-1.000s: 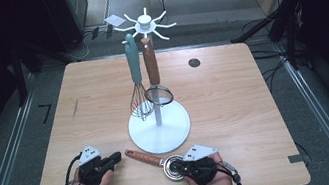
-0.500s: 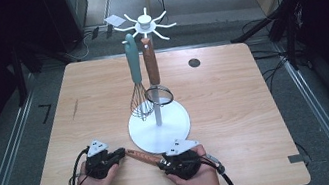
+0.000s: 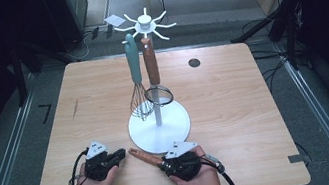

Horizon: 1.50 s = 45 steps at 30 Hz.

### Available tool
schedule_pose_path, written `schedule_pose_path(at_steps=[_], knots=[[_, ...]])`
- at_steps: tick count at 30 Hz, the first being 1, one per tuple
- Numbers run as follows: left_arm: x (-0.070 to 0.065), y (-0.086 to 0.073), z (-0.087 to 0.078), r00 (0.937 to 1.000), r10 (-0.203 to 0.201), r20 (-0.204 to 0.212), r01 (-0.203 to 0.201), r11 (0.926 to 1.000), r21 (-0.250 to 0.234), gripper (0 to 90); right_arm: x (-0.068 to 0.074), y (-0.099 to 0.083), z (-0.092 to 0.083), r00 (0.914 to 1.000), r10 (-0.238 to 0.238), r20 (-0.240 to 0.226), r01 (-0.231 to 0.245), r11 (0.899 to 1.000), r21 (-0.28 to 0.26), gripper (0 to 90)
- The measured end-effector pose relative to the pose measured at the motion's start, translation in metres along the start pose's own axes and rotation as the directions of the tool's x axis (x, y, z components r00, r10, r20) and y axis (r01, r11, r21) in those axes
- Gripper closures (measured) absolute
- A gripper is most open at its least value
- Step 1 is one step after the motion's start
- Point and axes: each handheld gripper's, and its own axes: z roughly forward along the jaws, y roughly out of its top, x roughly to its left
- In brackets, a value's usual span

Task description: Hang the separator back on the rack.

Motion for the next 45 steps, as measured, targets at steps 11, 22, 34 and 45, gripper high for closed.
schedule_pose_path(at_steps=[11, 22, 34, 45], knots=[[0.0, 0.002, 0.002, 1.0, 0.003, 0.009, -0.003, 1.0, 0.005, 85.0, 0.012, -0.021, -0.034, 0.995, 0.088, 0.047, -0.085, 0.994, -0.075, 88.5], [-0.003, 0.002, 0.003, 0.9996, 0.012, 0.025, -0.012, 0.9999, 0.009, 84.6, 0.001, -0.037, -0.036, 0.9872, 0.135, 0.084, -0.136, 0.991, 0.007, 90.0], [-0.01, 0.001, 0.005, 0.9984, 0.03, 0.048, -0.031, 0.9994, 0.015, 84.1, -0.027, -0.046, -0.055, 0.9663, 0.193, 0.17, -0.197, 0.98, 0.003, 90.0], [-0.019, 0.0, 0.011, 0.9972, 0.041, 0.063, -0.043, 0.9986, 0.03, 85.9, -0.015, -0.016, -0.046, 0.9917, 0.122, 0.042, -0.119, 0.991, -0.068, 68.1]])
